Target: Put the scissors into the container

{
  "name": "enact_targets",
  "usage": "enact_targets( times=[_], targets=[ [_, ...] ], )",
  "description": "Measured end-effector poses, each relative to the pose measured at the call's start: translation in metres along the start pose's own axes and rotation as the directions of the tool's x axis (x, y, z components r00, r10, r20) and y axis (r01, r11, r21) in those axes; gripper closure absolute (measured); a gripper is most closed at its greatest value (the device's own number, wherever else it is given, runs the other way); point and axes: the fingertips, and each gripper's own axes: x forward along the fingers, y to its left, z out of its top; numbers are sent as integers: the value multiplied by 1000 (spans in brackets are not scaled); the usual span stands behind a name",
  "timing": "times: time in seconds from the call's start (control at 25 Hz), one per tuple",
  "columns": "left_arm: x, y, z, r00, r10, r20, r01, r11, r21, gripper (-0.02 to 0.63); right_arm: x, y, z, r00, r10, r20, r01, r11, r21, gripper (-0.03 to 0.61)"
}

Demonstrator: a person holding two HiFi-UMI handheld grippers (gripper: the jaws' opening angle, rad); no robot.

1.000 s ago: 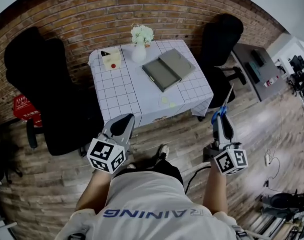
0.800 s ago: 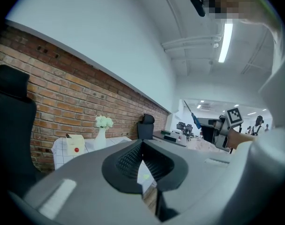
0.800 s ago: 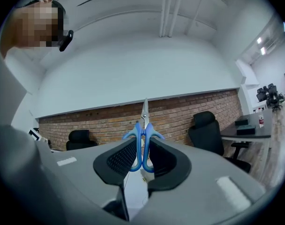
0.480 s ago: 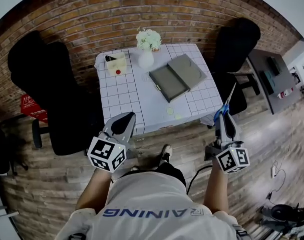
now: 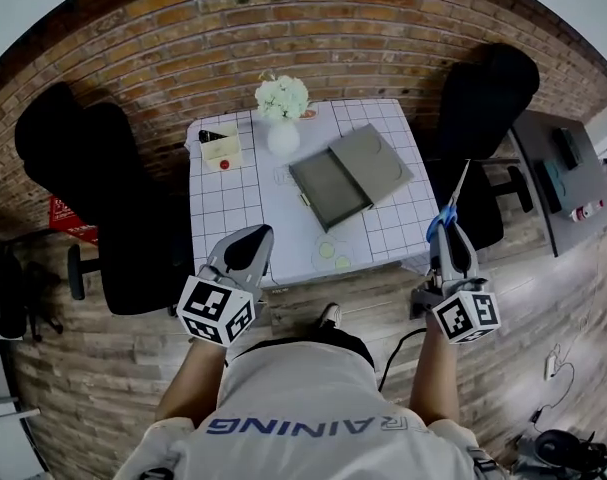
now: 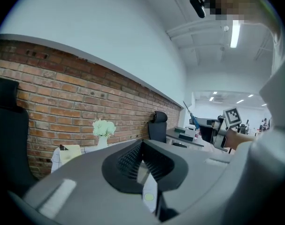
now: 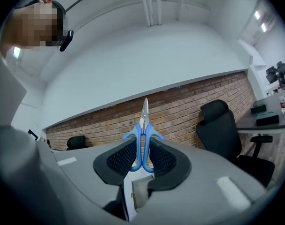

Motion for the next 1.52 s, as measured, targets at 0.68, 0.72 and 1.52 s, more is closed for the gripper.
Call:
enact_targets(
  times=[0.68,0.72,1.52],
  targets=[
    [76,-10,23,982,186,14,-187,982,11,615,83,-88,4,988,147,-51,-146,989,24,474],
    [79,-7,22,981,191,10,-192,981,10,615,87,-87,0,986,152,-63,-150,988,27,474],
    [133,102,2,994,69,-86,-72,997,-30,615,206,-18,-114,932,97,-350,-140,985,-99,474]
  ],
)
